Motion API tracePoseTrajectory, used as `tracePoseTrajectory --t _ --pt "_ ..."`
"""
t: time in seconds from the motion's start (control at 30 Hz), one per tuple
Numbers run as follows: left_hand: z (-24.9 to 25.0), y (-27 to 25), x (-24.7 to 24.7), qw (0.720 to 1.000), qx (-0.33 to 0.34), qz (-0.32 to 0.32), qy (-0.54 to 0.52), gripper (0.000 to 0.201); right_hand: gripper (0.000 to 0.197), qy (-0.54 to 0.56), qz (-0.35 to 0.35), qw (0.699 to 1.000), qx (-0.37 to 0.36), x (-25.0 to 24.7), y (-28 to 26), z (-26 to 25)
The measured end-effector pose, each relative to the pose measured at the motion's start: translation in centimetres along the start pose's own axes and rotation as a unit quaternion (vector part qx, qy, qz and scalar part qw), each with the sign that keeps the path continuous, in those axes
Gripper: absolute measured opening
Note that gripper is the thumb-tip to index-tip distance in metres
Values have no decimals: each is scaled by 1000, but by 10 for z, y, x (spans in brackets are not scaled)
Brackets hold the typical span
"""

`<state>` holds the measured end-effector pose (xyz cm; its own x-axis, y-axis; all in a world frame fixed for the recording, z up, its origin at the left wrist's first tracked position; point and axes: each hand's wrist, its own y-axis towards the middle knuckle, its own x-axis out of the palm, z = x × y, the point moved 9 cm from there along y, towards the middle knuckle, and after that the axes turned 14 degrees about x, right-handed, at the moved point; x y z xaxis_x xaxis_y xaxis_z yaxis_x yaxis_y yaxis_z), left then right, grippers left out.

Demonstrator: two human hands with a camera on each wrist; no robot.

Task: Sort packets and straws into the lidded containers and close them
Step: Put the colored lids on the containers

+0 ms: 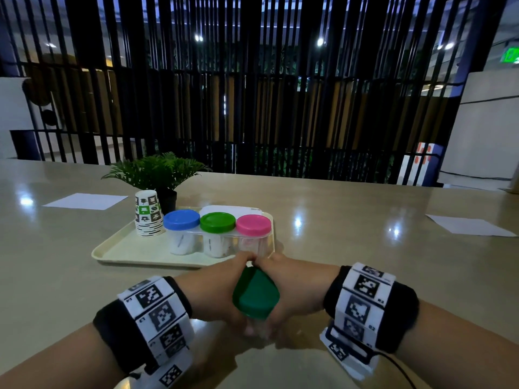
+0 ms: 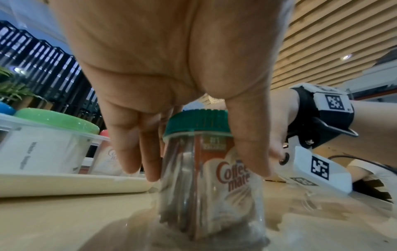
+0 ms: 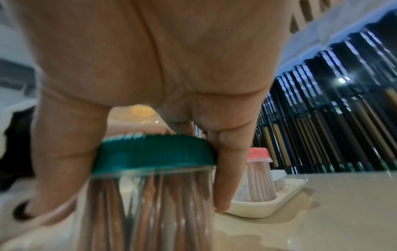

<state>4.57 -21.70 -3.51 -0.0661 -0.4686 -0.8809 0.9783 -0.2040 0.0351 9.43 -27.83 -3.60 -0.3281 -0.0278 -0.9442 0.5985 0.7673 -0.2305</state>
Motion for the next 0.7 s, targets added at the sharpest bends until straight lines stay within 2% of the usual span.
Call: tracePoseTrajectory --t 0.1,0.27,0.4,0.47,0.53,0.7 --pt "2 3 -1 1000 29 0 -4 103 99 -38 2 999 16 4 2 -2" --pt "2 3 -4 998 62 3 -5 100 90 18 5 1000 21 0 -1 -9" --pt "1 0 -20 987 102 71 -105 98 84 103 59 993 3 -26 -14 -11" --pt "5 -2 -31 974 125 104 -159 90 89 160 82 984 -4 -42 -21 -9" --pt "10 -3 -34 964 149 103 -197 82 89 221 83 972 -11 -50 -27 -9" --pt "16 -6 -40 961 170 108 -191 60 77 279 68 958 -10 -47 -27 -16"
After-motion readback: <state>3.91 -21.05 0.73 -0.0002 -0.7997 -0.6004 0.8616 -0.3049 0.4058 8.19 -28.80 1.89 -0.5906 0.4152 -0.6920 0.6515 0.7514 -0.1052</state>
